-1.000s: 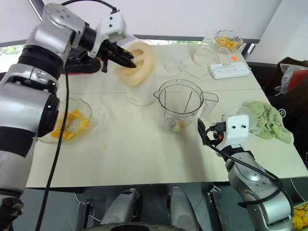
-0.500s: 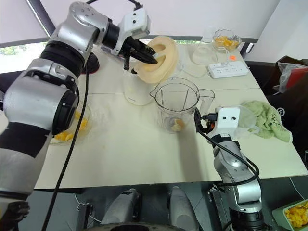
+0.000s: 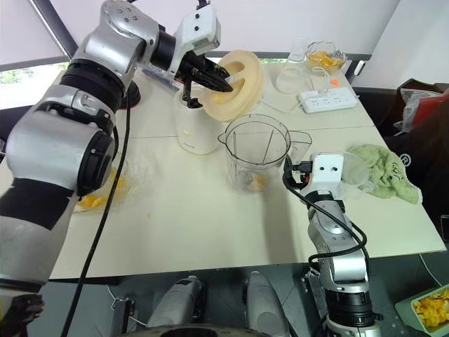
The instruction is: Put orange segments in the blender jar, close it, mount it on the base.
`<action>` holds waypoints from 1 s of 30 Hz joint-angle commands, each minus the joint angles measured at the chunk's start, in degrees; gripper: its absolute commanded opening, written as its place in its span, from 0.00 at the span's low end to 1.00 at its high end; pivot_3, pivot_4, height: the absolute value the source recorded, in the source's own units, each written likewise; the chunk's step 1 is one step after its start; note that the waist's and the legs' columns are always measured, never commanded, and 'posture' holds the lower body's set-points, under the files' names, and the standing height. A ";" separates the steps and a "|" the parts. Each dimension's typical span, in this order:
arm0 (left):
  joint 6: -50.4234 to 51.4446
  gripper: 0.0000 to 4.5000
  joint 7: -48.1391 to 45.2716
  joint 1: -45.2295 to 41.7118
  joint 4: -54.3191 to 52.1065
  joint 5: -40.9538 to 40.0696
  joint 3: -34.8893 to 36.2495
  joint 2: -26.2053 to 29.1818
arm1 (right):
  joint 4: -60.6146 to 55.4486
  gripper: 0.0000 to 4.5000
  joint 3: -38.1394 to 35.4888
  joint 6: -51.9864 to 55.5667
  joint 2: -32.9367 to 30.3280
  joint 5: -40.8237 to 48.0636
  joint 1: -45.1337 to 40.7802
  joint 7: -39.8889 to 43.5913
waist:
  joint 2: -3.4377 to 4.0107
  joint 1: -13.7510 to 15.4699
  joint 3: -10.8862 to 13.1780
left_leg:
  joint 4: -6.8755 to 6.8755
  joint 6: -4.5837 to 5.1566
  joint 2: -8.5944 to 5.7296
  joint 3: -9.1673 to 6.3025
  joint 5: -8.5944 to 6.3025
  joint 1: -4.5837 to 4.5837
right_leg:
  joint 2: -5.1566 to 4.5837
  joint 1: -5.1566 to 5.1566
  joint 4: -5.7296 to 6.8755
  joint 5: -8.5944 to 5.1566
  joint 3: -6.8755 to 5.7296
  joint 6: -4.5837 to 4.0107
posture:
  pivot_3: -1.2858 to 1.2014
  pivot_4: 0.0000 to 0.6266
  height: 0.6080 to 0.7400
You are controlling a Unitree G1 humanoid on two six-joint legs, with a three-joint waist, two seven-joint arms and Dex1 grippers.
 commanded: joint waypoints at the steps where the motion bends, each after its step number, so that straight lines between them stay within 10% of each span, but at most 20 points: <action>1: -0.98 0.05 -0.03 -1.86 -1.58 0.02 1.31 0.06 | 1.39 0.99 -1.63 -2.44 0.42 -0.68 -0.66 1.07 | 0.00 0.04 0.00 | 0.00 0.00 0.00 0.00 0.00 0.00 | 0.01 0.00 0.00 0.00 0.00 0.00 | 0.52 0.24 1.00; 12: -0.92 0.05 -1.44 -1.80 -1.65 -0.33 1.67 -0.93 | 7.59 0.99 -2.14 -5.52 2.43 -1.72 -5.26 1.79 | 0.00 0.01 0.00 | 0.02 -0.03 -0.01 0.01 0.02 0.00 | -0.01 0.00 0.03 0.00 0.01 0.00 | 0.52 0.24 1.00; 20: -0.82 0.05 -1.78 -1.73 -1.73 -0.29 1.79 -1.40 | 10.06 0.23 -1.42 -6.91 3.94 -3.09 -6.94 2.12 | 0.04 0.06 0.01 | 0.02 -0.08 -0.04 0.01 0.04 0.00 | -0.02 0.00 0.03 0.00 0.02 0.00 | 0.52 0.24 1.00; 30: 1.69 0.05 -4.45 -2.98 -2.24 -0.82 2.34 -2.60 | 6.39 0.21 -0.20 -5.29 6.13 -4.16 -6.00 0.87 | 0.10 0.00 -0.03 | 0.03 -0.11 -0.04 0.01 0.06 0.00 | -0.05 -0.03 0.10 0.00 0.06 0.00 | 0.52 0.24 1.00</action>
